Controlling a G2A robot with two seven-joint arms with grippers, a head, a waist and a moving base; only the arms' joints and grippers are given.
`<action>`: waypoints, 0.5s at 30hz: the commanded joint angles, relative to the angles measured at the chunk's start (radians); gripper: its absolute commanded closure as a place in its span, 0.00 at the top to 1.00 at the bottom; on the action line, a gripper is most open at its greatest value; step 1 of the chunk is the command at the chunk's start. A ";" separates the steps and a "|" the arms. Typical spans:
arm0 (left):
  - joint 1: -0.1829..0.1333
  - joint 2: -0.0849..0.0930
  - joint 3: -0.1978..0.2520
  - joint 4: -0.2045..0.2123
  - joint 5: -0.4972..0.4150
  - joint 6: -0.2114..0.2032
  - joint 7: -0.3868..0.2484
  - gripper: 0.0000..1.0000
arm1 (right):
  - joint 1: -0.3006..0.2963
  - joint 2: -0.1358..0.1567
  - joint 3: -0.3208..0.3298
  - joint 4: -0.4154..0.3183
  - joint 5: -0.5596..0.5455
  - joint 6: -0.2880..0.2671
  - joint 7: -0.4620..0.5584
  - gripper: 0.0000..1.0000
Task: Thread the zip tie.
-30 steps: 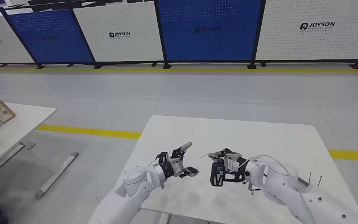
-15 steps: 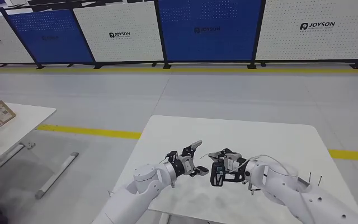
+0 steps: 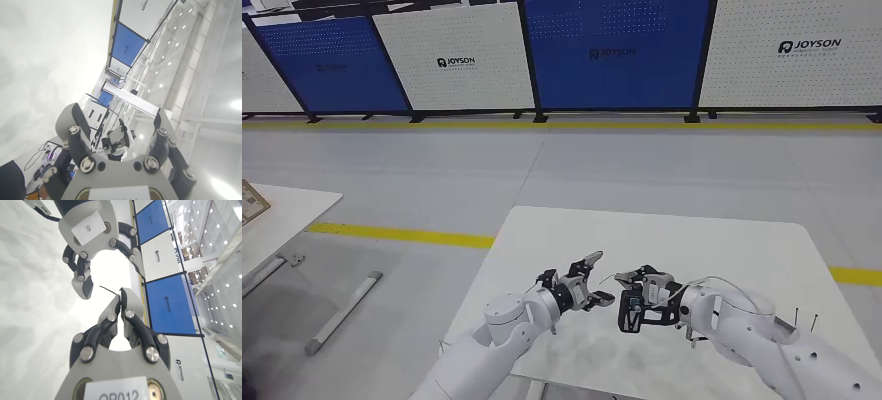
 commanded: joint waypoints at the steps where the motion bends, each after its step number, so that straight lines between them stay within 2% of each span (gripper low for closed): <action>1: 0.004 0.001 -0.005 -0.002 -0.002 0.006 -0.012 0.15 | 0.000 0.000 0.000 0.000 0.000 0.000 0.000 0.00; 7: 0.011 0.001 -0.016 -0.005 -0.016 0.005 -0.026 0.04 | 0.000 0.000 0.000 0.000 0.000 0.000 0.000 0.00; 8: 0.011 0.000 -0.016 -0.006 -0.017 0.006 -0.026 0.05 | 0.000 0.000 0.000 0.000 0.000 0.000 0.000 0.00; 10: 0.009 -0.001 -0.013 -0.007 -0.017 0.009 -0.024 0.14 | 0.000 0.000 0.000 0.000 0.000 0.000 0.000 0.00; 13: 0.002 -0.004 -0.004 -0.005 -0.017 0.017 -0.019 0.15 | 0.000 0.000 0.000 0.000 0.000 0.000 0.000 0.00; 15: -0.003 -0.006 0.002 -0.003 -0.018 0.021 -0.015 0.21 | 0.000 0.000 0.000 0.000 0.000 0.000 0.000 0.00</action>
